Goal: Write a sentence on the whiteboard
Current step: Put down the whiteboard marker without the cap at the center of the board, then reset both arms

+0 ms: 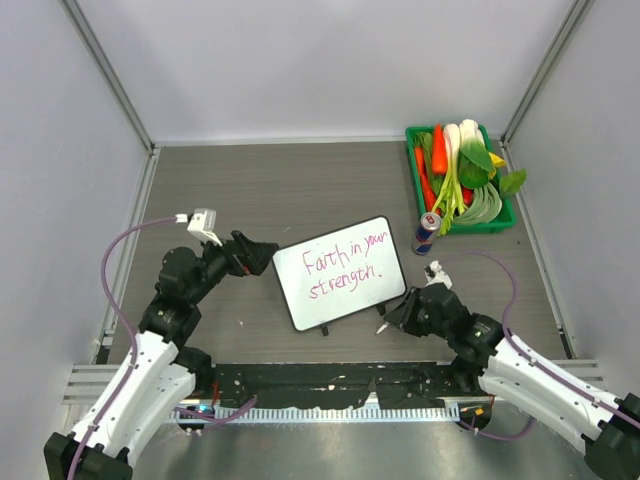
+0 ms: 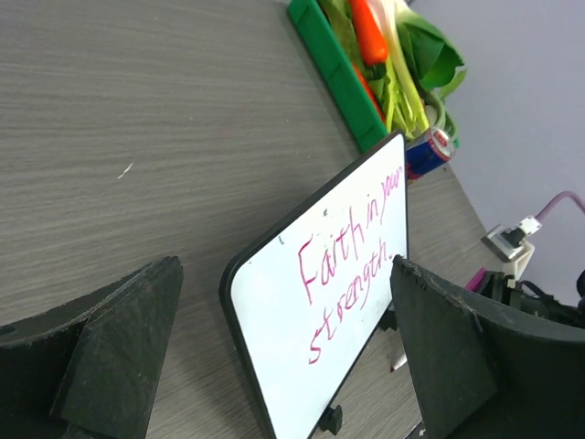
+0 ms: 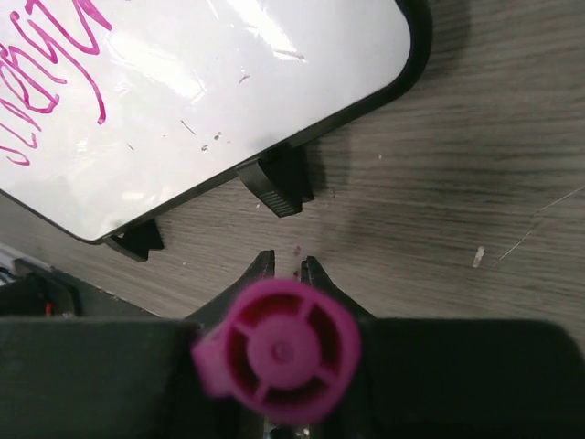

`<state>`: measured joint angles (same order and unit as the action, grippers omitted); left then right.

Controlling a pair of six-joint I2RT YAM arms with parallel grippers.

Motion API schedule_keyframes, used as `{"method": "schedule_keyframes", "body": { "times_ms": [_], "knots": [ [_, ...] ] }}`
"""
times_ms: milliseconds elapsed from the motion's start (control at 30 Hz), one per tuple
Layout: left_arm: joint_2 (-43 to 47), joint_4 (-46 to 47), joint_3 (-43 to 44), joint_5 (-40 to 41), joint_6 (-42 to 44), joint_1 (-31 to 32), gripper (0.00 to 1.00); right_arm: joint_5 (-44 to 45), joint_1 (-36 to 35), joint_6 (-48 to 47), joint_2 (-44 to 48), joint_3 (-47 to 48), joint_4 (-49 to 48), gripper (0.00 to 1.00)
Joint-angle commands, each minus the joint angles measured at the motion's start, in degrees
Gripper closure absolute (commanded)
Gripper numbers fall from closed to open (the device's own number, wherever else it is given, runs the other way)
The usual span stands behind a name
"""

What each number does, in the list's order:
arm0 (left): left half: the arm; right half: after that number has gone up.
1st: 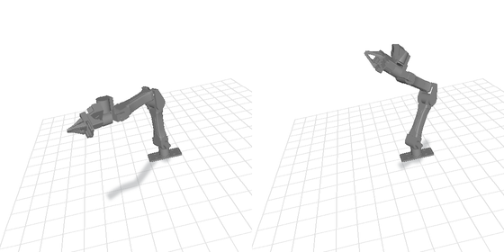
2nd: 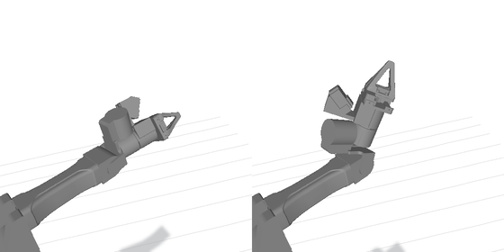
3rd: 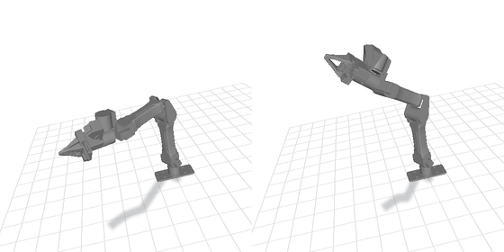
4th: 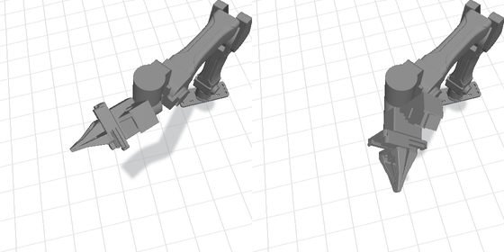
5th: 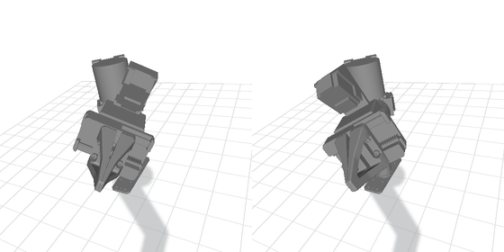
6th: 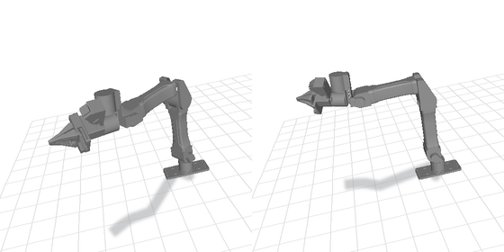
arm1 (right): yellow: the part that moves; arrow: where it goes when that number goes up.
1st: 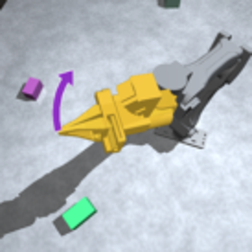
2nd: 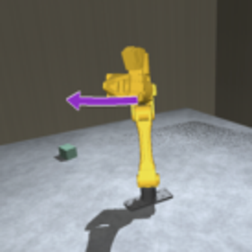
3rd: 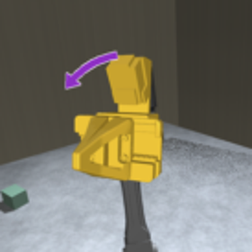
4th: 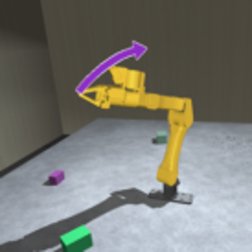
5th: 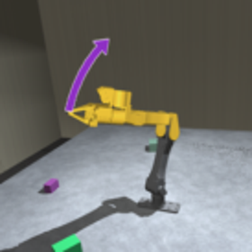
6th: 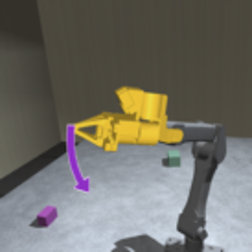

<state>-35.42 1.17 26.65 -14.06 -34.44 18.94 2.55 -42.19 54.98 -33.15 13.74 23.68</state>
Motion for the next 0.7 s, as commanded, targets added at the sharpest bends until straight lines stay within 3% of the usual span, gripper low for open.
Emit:
{"method": "schedule_keyframes", "body": {
  "times_ms": [0,33,167,667],
  "knots": [
    [1.49,-2.73,3.49,-0.08,-0.81,-0.31,0.0,-3.69,0.62,5.83,2.12,-1.69,-0.48,0.69],
    [1.32,-2.93,3.84,-0.78,-0.72,-0.22,0.0,-3.51,0.62,6.1,2.73,-1.52,-0.48,0.53],
    [1.05,-3.37,4.9,-2.55,-1.07,-0.22,0.0,-2.72,0.8,6.46,3.44,-0.3,-0.48,0.2],
    [-1.67,-9.07,8.93,-2.37,-4.76,-0.31,0.0,8.0,0.89,-7.95,-5.96,15.95,4.26,0.16]
  ]
}}
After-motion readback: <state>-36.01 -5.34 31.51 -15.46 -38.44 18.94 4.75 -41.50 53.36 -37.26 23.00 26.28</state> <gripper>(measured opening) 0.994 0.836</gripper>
